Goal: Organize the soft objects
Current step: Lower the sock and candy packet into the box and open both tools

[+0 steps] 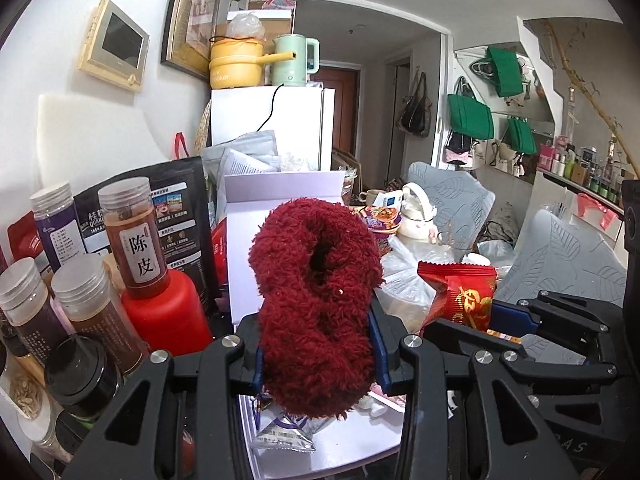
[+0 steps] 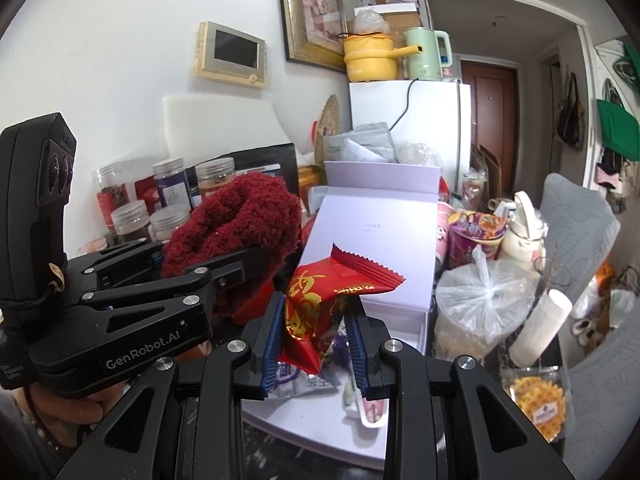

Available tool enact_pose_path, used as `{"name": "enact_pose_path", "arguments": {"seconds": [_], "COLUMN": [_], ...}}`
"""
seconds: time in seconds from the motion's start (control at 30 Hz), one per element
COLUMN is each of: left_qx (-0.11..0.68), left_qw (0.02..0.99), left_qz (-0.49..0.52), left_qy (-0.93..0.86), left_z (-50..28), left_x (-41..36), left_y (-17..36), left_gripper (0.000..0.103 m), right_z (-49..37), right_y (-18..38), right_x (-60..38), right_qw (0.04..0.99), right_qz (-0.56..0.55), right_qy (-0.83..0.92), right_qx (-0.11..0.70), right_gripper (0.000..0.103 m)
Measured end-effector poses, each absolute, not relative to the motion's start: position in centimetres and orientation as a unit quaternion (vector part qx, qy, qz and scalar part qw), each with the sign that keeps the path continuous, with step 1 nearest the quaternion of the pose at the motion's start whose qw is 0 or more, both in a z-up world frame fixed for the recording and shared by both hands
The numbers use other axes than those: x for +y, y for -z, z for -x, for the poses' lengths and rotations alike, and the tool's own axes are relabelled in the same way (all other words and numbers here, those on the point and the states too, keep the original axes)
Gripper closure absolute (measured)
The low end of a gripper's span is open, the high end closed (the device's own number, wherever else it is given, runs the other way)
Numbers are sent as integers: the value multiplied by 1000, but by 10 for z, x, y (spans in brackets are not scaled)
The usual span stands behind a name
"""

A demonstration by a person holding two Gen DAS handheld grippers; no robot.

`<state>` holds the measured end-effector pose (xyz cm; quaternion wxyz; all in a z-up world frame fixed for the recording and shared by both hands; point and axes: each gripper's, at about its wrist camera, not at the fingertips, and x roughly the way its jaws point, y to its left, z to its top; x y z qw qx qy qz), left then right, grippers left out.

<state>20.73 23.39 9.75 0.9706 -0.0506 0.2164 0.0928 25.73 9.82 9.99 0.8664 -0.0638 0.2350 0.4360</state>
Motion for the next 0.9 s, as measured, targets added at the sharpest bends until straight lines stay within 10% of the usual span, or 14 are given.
{"name": "enact_pose_path", "arguments": {"seconds": [0.9], "left_qx": [314], "left_qw": [942], "left_qz": [69], "left_qy": [-94], "left_z": [-247], "left_x": [260], "left_y": [-7], "left_gripper": [64], "right_z": [-296], "right_y": [-2], "right_x": [128], "right_qw": [841], "right_qz": [73], "right_qy": [-420], "right_qx": [334], "right_gripper": [74]}}
